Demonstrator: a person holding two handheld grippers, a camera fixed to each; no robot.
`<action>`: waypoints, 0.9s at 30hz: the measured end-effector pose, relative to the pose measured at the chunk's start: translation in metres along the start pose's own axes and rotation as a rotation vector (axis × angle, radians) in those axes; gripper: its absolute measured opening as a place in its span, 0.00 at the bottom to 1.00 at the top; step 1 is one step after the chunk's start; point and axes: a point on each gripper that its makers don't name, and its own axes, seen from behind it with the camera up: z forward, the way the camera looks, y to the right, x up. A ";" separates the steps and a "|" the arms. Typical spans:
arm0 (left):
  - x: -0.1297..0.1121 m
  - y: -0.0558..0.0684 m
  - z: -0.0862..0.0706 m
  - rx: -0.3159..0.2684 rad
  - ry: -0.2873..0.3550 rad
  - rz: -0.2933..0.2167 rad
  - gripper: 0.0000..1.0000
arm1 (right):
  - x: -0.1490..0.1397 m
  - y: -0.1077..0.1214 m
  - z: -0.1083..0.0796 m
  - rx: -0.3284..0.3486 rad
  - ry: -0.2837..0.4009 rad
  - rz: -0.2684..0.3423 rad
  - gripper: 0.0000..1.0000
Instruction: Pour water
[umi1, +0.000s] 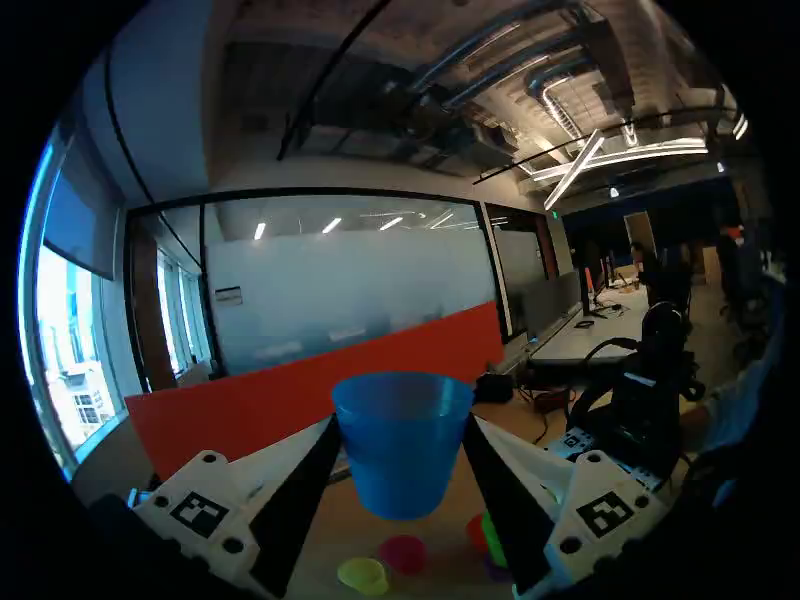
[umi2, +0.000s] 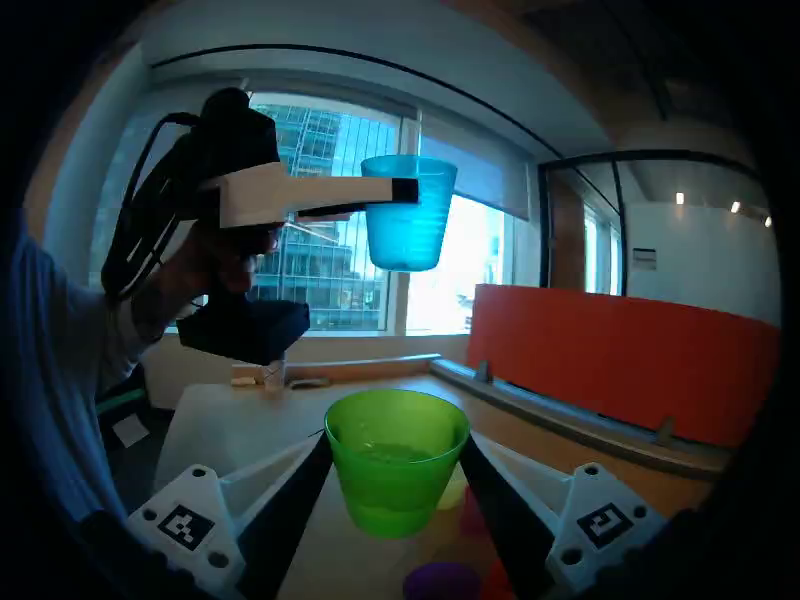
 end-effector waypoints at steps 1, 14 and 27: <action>-0.002 0.000 0.000 -0.003 -0.006 -0.024 0.84 | 0.000 0.000 0.000 0.000 0.000 0.000 0.90; -0.030 -0.010 -0.001 -0.011 -0.085 -0.116 0.85 | 0.000 -0.003 0.002 0.009 -0.006 0.001 0.90; -0.073 -0.017 -0.017 -0.008 -0.154 -0.100 0.85 | -0.006 -0.008 -0.001 0.031 -0.045 0.010 0.90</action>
